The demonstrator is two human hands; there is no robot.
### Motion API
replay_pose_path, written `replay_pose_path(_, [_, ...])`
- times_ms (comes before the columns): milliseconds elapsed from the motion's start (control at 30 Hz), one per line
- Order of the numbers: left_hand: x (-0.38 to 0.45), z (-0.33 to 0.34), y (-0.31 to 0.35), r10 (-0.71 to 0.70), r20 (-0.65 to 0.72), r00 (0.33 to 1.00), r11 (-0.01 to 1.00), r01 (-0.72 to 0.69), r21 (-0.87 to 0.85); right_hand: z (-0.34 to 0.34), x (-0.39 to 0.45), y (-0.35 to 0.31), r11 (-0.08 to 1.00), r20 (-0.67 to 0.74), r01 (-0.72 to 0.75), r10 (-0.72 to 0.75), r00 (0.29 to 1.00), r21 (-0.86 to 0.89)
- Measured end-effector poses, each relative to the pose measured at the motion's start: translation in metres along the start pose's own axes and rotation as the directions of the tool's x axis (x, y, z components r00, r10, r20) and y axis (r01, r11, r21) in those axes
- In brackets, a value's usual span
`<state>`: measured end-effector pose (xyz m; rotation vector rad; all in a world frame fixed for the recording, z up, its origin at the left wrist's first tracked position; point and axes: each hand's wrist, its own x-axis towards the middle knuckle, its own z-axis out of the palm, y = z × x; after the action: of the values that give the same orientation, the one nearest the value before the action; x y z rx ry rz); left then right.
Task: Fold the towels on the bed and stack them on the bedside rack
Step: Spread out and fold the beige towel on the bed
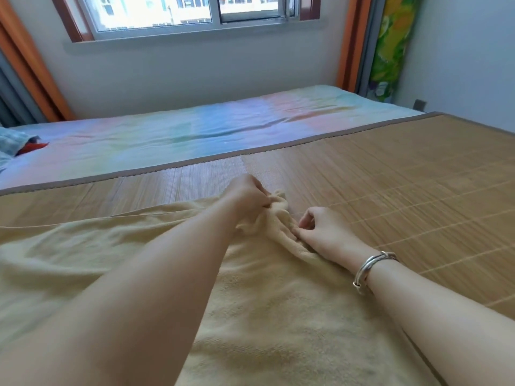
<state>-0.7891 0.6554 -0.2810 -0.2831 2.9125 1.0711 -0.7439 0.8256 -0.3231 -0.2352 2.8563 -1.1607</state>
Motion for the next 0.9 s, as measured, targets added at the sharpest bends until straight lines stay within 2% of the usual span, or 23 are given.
replay_pose_path(100, [0.004, -0.009, 0.011, 0.024, -0.152, 0.988, 0.995, -0.008, 0.103, -0.002, 0.007, -0.001, 0.999, -0.053, -0.053, 0.053, 0.997, 0.009])
replay_pose_path(167, [0.007, -0.015, 0.017, 0.050, -0.308, 0.950, 0.999, -0.044, 0.027, -0.011, 0.015, 0.001, 0.995, -0.224, -0.092, 0.101, 0.969, 0.047])
replay_pose_path(200, [0.008, -0.017, 0.019, 0.064, -0.342, 0.937, 0.996, -0.083, -0.041, -0.017, 0.019, 0.003, 0.991, -0.296, -0.126, 0.137, 0.945, 0.053])
replay_pose_path(233, [0.010, -0.016, 0.021, 0.088, -0.323, 0.942, 0.986, -0.129, -0.108, -0.022, 0.023, 0.007, 0.985, -0.336, -0.167, 0.170, 0.926, 0.040])
replay_pose_path(267, [0.010, -0.013, 0.020, 0.121, -0.247, 0.961, 0.972, -0.165, -0.166, -0.026, 0.028, 0.012, 0.976, -0.338, -0.216, 0.204, 0.919, 0.002])
replay_pose_path(333, [0.007, 0.001, 0.011, 0.155, 0.046, 0.987, 0.959, -0.139, -0.247, -0.025, 0.035, 0.018, 0.949, -0.282, -0.296, 0.255, 0.925, -0.113])
replay_pose_path(367, [0.006, 0.010, 0.005, 0.160, 0.166, 0.973, 0.966, -0.120, -0.228, -0.024, 0.035, 0.019, 0.936, -0.268, -0.319, 0.273, 0.924, -0.148])
replay_pose_path(400, [0.005, 0.019, -0.002, 0.168, 0.213, 0.962, 0.978, -0.135, -0.161, -0.023, 0.033, 0.017, 0.928, -0.262, -0.333, 0.284, 0.922, -0.165])
replay_pose_path(433, [0.003, 0.026, -0.006, 0.177, 0.195, 0.965, 0.984, -0.169, -0.060, -0.022, 0.031, 0.015, 0.924, -0.266, -0.335, 0.281, 0.922, -0.187])
replay_pose_path(533, [-0.014, 0.038, -0.011, 0.238, 0.000, 0.971, 0.939, -0.230, 0.255, -0.022, 0.020, 0.010, 0.869, -0.223, -0.296, 0.221, 0.949, -0.397])
replay_pose_path(633, [-0.046, 0.044, -0.014, 0.305, -0.187, 0.934, 0.885, -0.205, 0.419, -0.022, 0.011, 0.012, 0.811, -0.196, -0.239, 0.156, 0.968, -0.534])
replay_pose_path(667, [-0.054, 0.045, -0.017, 0.271, -0.185, 0.945, 0.879, -0.164, 0.448, -0.023, 0.009, 0.014, 0.808, -0.208, -0.225, 0.130, 0.969, -0.544])
replay_pose_path(767, [-0.059, 0.053, -0.035, 0.067, 0.025, 0.997, 0.879, -0.071, 0.471, -0.028, 0.004, 0.018, 0.856, -0.221, -0.225, 0.134, 0.966, -0.466])
replay_pose_path(833, [-0.053, 0.055, -0.040, 0.033, 0.097, 0.995, 0.878, -0.075, 0.472, -0.035, 0.002, 0.019, 0.902, -0.165, -0.237, 0.188, 0.968, -0.361])
replay_pose_path(900, [-0.051, 0.054, -0.041, 0.039, 0.094, 0.995, 0.869, -0.080, 0.488, -0.041, 0.000, 0.017, 0.923, -0.082, -0.265, 0.252, 0.964, -0.279])
